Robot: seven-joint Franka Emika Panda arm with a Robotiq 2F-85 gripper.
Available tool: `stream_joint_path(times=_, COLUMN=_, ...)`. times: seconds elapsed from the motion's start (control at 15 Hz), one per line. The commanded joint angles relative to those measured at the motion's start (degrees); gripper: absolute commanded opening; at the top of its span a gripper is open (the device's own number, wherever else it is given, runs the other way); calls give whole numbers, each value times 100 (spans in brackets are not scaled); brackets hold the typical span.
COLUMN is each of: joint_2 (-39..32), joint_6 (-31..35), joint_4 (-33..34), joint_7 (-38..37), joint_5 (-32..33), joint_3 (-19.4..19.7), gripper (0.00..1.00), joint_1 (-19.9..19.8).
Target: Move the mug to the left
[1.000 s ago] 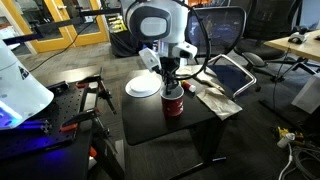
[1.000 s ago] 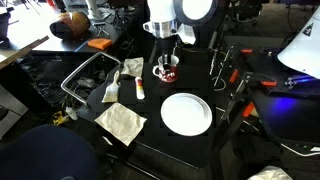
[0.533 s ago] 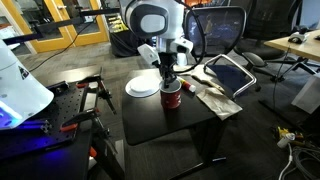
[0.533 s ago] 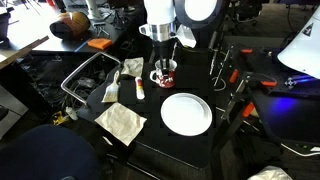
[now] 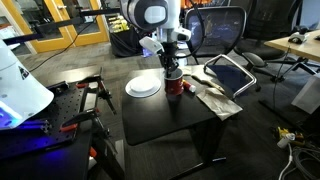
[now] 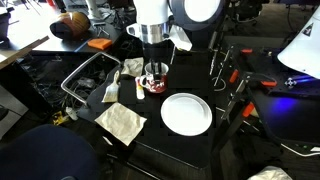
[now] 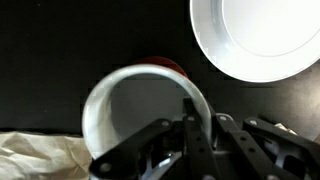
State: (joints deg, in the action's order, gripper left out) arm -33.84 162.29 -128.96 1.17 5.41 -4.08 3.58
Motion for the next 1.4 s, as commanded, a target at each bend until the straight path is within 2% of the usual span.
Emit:
stream_joint_path(times=0.0, joint_2=131, joint_6=-57, joint_4=149, joint_7=91, joint_5=71, joint_3=43, gripper=2, joint_1=195)
stream_joint_path(times=0.53, joint_2=101, joint_6=-95, joint_4=370, joint_7=77, joint_5=176, joint_3=42, gripper=2, joint_1=492)
stream_joint_path(times=1.0, joint_2=292, joint_6=-141, joint_4=110, joint_7=-262, joint_5=220, joint_3=357, gripper=2, joint_1=779)
stream_joint_path(times=1.33, joint_2=255, joint_6=-367, joint_4=79, joint_7=-398, joint_5=185, joint_3=500, gripper=2, joint_1=812)
